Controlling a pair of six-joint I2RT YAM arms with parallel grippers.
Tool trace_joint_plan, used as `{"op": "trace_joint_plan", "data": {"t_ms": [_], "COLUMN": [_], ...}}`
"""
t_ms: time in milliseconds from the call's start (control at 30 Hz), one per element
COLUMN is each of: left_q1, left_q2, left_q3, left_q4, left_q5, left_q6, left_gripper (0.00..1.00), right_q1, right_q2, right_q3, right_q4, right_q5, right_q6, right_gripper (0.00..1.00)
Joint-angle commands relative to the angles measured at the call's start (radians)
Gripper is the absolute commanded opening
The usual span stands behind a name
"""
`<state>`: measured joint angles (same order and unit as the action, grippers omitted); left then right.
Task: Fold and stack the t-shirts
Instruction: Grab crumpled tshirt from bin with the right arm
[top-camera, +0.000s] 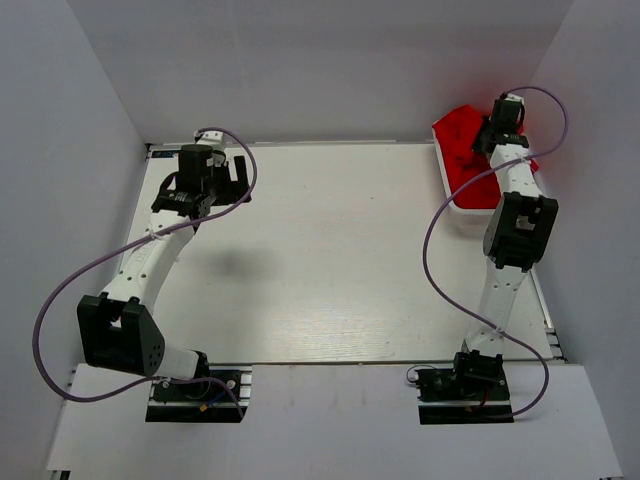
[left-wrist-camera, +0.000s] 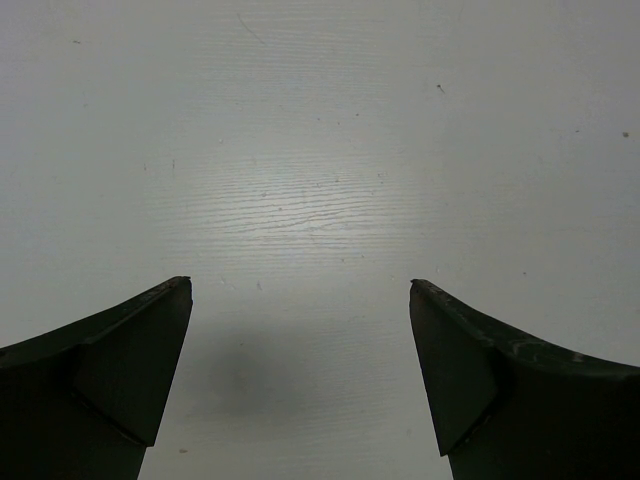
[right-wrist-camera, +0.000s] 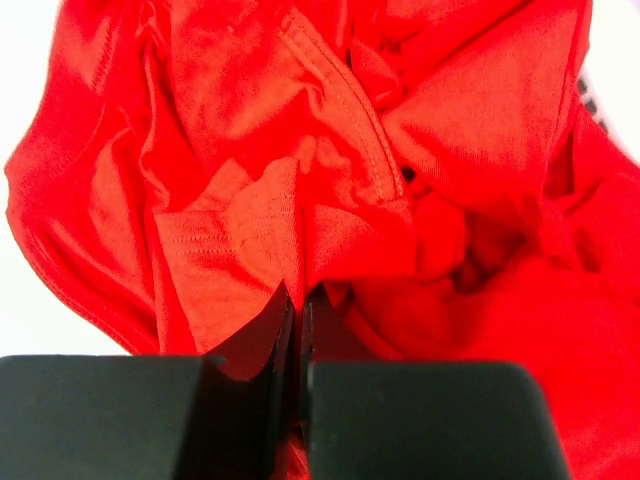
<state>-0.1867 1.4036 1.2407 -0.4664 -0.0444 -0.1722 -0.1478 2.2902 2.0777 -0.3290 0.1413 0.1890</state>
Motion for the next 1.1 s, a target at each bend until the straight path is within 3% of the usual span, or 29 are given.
{"op": "trace_joint_plan", "data": {"t_ms": [0, 200, 433, 667, 800, 1067], "left_q1": [0.004, 0.004, 0.004, 0.004, 0.004, 0.004], "left_q2": [-0.005, 0.005, 0.005, -0.017, -0.049, -0.058], "left_q3": [0.026, 0.026, 0.026, 0.006, -0.020, 0.000], "left_q4": [0.020, 0.029, 0.029, 0.049, 0.084, 0.084], "left_q5": [0.020, 0.029, 0.057, 0.078, 0.078, 0.089], "left_q6": [0.010, 0.010, 0.001, -0.009, -0.018, -0.018], "left_gripper": [1.00, 1.00, 1.00, 1.00, 1.00, 1.00], "right_q1": [-0.003, 0.001, -0.001, 0.008, 0.020, 0.053], "right_q2": [-0.069, -0.144, -0.337, -0.454, -0.544, -0.561], "right_q3": [-0.024, -0.004, 0.048, 0.182, 0.194, 0.314], "right_q4": [0.105, 0.120, 0.162, 0.137, 0.209, 0.402], "right_q5": [0.003, 0.072, 0.093, -0.117, -0.196, -0.455], "right_q6": [-0.002, -0.033, -0.080, -0.129, -0.120, 0.018], "right_gripper": [0.00, 0.00, 0.00, 0.00, 0.00, 0.00]}}
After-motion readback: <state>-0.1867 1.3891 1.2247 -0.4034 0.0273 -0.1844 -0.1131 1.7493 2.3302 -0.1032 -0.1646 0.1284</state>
